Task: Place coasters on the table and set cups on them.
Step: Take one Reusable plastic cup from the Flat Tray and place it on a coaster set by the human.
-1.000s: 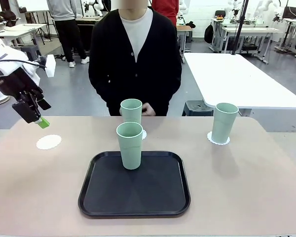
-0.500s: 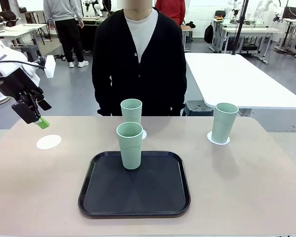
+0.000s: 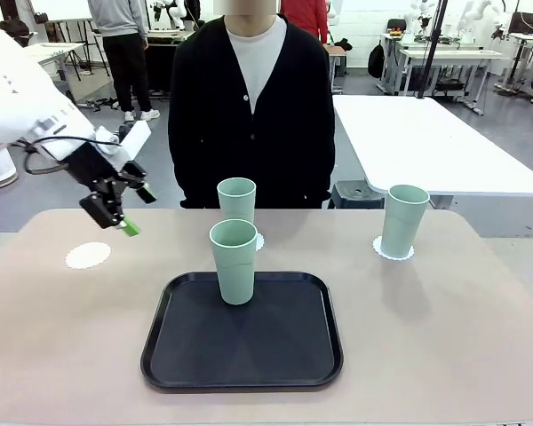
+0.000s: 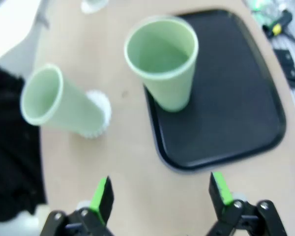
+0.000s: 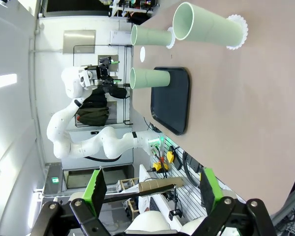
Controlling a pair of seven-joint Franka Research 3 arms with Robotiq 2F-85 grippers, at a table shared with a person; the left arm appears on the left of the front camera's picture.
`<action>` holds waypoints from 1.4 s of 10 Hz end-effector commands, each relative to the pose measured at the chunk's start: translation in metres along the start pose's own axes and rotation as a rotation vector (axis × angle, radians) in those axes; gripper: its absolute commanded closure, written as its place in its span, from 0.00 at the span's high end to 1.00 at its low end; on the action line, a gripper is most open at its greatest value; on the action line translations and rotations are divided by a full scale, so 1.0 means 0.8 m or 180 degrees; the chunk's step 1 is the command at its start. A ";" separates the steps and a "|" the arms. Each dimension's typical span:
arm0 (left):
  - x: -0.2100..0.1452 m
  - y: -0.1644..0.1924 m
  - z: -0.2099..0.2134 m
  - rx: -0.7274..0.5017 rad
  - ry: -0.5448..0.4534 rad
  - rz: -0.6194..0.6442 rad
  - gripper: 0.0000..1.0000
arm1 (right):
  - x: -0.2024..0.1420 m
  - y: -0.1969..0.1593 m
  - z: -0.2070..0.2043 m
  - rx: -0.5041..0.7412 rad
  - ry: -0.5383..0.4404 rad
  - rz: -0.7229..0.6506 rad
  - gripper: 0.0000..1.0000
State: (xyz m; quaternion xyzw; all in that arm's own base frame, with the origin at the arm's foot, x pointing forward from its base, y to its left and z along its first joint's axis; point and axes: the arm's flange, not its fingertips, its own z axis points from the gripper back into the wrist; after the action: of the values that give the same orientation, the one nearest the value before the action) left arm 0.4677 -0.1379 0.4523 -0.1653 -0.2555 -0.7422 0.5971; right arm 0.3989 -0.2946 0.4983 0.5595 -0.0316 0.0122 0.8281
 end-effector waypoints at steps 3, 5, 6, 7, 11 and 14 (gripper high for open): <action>-0.075 -0.004 -0.017 -0.0102 -0.1181 0.0115 1.00 | 0.000 0.002 0.000 0.0034 -0.0004 -0.0008 1.00; -0.082 -0.029 -0.037 0.0032 -0.1230 0.0318 1.00 | 0.000 0.002 0.000 0.0034 -0.0004 -0.0008 1.00; -0.080 -0.039 -0.049 0.0106 -0.1245 0.0312 1.00 | 0.000 0.002 0.000 0.0034 -0.0004 -0.0008 1.00; -0.073 -0.045 -0.061 0.0109 -0.1250 0.0247 1.00 | 0.000 0.002 0.000 0.0034 -0.0004 -0.0008 1.00; -0.070 -0.041 -0.110 0.0025 -0.1318 0.0317 1.00 | 0.000 0.002 0.000 0.0034 -0.0004 -0.0008 1.00; -0.064 -0.045 -0.107 -0.0063 -0.1244 0.0416 1.00 | 0.000 0.002 0.000 0.0034 -0.0004 -0.0008 1.00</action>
State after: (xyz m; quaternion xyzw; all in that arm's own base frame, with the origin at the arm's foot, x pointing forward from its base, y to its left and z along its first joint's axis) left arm 0.4508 -0.1428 0.3416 -0.3328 -0.3429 -0.6579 0.5821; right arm 0.3990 -0.2944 0.4983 0.5595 -0.0315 0.0124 0.8281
